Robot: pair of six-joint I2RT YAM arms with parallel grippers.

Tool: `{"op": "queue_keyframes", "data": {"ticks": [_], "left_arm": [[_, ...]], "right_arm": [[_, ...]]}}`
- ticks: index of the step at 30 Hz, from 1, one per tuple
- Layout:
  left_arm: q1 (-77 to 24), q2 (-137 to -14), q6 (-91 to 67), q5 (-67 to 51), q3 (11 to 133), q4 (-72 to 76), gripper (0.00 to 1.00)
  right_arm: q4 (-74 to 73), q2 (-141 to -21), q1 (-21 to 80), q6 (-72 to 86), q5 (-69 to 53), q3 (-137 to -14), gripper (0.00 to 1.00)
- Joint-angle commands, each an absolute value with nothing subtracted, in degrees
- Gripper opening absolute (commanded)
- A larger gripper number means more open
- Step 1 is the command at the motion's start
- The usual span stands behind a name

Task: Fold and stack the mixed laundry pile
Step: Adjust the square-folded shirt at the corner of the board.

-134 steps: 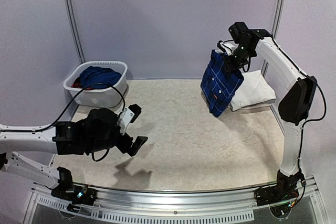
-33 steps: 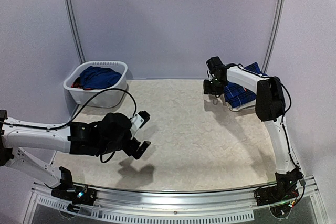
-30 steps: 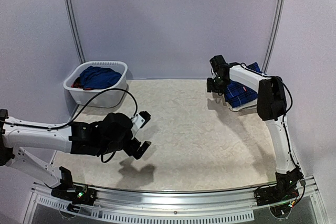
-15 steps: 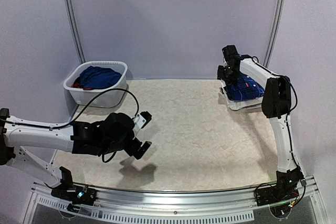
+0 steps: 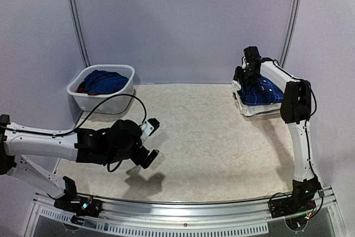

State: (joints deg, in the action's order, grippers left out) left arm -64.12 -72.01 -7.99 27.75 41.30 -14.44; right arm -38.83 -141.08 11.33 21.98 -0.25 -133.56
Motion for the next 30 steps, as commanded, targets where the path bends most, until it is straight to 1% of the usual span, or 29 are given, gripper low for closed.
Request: {"op": "queue_keyframes", "data": {"ticks": [1,4,6,11,14,17,20,22,24,26,30], "left_arm": [[-64.3,-71.6,-8.0,28.6,42.7,-15.1,1.00],[-64.3,-71.5,-8.0,28.3,42.9,-15.2,0.99],[-64.3,-71.3,-8.1,28.3,42.8,-15.2,1.00],[-64.3,-70.1,-8.3,28.7,42.4,-15.2,1.00],[-64.3,-69.3,-8.4,29.8,42.0,-15.1,1.00],[-64.3,-68.4,-8.6,31.2,41.6,-15.0,1.00],[-64.3,-66.8,-9.1,32.5,41.0,-15.0,1.00],[-64.3,-65.5,-9.5,33.3,40.5,-14.9,0.99],[-64.3,-64.4,-9.8,33.8,39.9,-14.5,1.00],[-64.3,-63.4,-10.0,33.8,39.5,-14.4,0.99],[-64.3,-62.1,-10.3,34.0,38.8,-14.2,0.99]], "right_arm": [[-36.6,-137.2,13.8,18.3,-13.0,-132.2,0.53],[-35.2,-133.9,14.7,19.0,-20.2,-130.6,0.55],[-34.2,-131.5,14.9,20.4,-22.4,-129.4,0.58],[-35.6,-125.1,16.1,20.3,-20.6,-128.0,0.64],[-35.8,-120.9,17.4,19.5,-18.9,-123.8,0.70],[-34.3,-114.0,18.8,19.3,-17.3,-116.0,0.74],[-30.2,-105.0,20.4,19.9,-14.8,-104.7,0.81],[-27.4,-98.5,21.7,20.5,-12.4,-97.5,0.92],[-25.1,-93.3,23.2,21.3,-9.4,-90.7,0.98],[-24.5,-87.9,24.2,22.1,-7.1,-86.1,0.99],[-24.5,-81.7,26.0,23.8,-4.7,-79.8,0.99]]}}
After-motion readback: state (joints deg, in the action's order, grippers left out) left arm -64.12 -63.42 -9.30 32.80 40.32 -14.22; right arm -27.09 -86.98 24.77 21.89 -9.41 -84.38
